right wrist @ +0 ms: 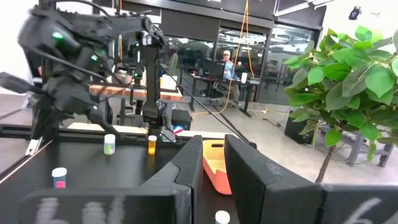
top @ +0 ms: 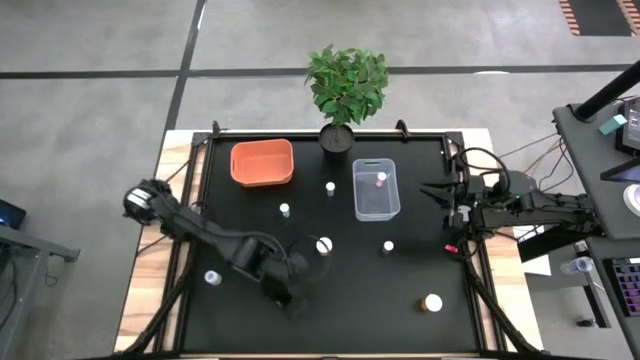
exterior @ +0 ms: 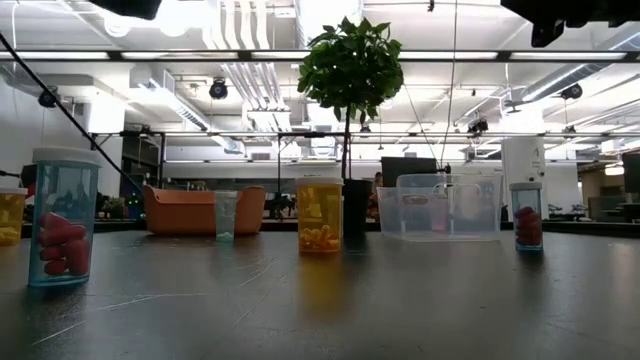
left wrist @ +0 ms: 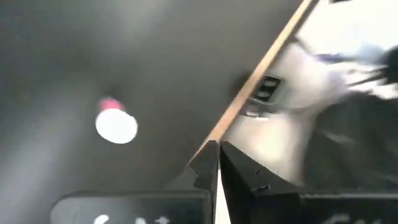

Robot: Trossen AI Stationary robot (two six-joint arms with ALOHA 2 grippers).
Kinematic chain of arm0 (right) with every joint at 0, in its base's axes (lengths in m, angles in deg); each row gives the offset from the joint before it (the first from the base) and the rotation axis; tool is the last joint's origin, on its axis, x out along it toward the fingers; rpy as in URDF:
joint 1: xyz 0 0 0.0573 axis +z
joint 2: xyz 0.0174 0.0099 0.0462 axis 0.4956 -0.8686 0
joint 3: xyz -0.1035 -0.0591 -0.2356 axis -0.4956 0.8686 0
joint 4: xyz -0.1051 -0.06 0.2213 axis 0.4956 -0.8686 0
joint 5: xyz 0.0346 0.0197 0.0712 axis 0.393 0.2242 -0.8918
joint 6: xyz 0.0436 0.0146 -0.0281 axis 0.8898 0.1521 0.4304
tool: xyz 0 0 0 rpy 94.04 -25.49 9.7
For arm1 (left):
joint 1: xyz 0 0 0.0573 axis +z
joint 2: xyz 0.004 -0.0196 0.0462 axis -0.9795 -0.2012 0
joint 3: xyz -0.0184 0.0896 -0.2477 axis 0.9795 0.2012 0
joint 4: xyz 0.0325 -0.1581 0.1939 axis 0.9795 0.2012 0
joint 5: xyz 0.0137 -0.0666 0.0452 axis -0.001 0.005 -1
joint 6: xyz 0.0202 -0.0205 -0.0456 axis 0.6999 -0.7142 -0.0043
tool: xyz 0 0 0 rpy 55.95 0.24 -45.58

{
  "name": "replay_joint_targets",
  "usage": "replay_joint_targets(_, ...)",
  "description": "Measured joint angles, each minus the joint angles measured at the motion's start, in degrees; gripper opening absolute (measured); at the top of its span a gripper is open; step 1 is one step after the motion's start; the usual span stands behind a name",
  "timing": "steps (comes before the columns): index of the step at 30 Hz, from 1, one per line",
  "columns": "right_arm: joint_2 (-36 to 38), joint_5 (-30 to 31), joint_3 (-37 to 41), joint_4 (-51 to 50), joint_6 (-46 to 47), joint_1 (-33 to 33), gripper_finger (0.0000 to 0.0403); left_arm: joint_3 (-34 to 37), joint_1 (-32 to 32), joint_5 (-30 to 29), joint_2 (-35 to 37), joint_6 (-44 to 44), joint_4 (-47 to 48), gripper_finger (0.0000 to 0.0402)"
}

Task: Pick and place medicine bottles into bin by pill shape (circle, oval)
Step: Put the blue tablet pill bottle into the orange bin

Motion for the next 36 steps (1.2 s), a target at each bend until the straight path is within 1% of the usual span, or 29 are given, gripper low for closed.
replay_joint_targets(2, 0.00, 0.02, 0.00, 0.24, 0.10, -0.01, 0.0059, -4.93, -1.90, -2.80, -3.51, 5.66, 5.75, 0.0000)
replay_joint_targets(5, -0.02, 0.02, 0.00, 0.26, 0.37, -0.02, 0.0058, -11.06, -4.44, -5.17, -7.83, 13.60, 11.93, 0.0000)
replay_joint_targets(7, -0.02, 0.00, 0.00, 0.27, 0.39, 0.00, 0.0059, -14.02, -6.05, -6.02, -9.83, 19.37, 12.56, 0.0000)
replay_joint_targets(9, 0.00, 0.02, 0.00, 0.27, 0.39, 0.00, 0.0058, -16.00, -7.43, -7.94, -11.71, 22.81, 12.45, 0.0000)
replay_joint_targets(12, -0.02, 0.02, -0.02, 0.42, 0.19, 0.00, 0.0058, -16.71, -8.69, -9.54, -14.17, 24.07, 13.50, 0.0000)
replay_joint_targets(16, -0.03, 0.02, -0.01, 1.23, 0.12, -0.01, 0.0058, -15.91, -8.89, -9.85, -14.87, 20.29, 13.81, 0.0000)
replay_joint_targets(19, -0.04, 0.02, -0.02, 1.19, -0.03, -0.02, 0.0058, -15.58, -8.84, -9.87, -15.03, 20.53, 13.77, 0.0010)
replay_joint_targets(21, -0.04, 0.02, -0.01, 1.19, -0.17, -0.01, 0.0059, -15.43, -8.85, -10.01, -15.10, 21.23, 13.71, 0.0029)
replay_joint_targets(23, -0.04, 0.02, -0.01, 1.19, -0.18, -0.02, 0.0058, -15.00, -8.85, -10.71, -15.10, 21.29, 13.83, 0.0056)
replay_joint_targets(27, -0.04, 0.02, -0.02, 1.14, -0.73, -0.02, 0.0059, -14.11, -8.85, -14.79, -15.10, 21.87, 14.37, 0.0122)
replay_joint_targets(31, -0.07, 0.02, 0.02, 1.14, -0.68, -0.02, 0.0058, -13.24, -8.87, -18.92, -15.26, 23.99, 16.81, 0.0186)
replay_joint_targets(34, -0.07, 0.02, 0.04, 1.11, -0.68, -0.01, 0.0058, -11.15, -8.85, -19.48, -15.30, 24.21, 16.74, 0.0215)
replay_joint_targets(36, -0.07, 0.02, 0.04, 1.10, -0.70, -0.02, 0.0058, -9.78, -8.78, -18.99, -15.34, 24.19, 16.72, 0.0224)
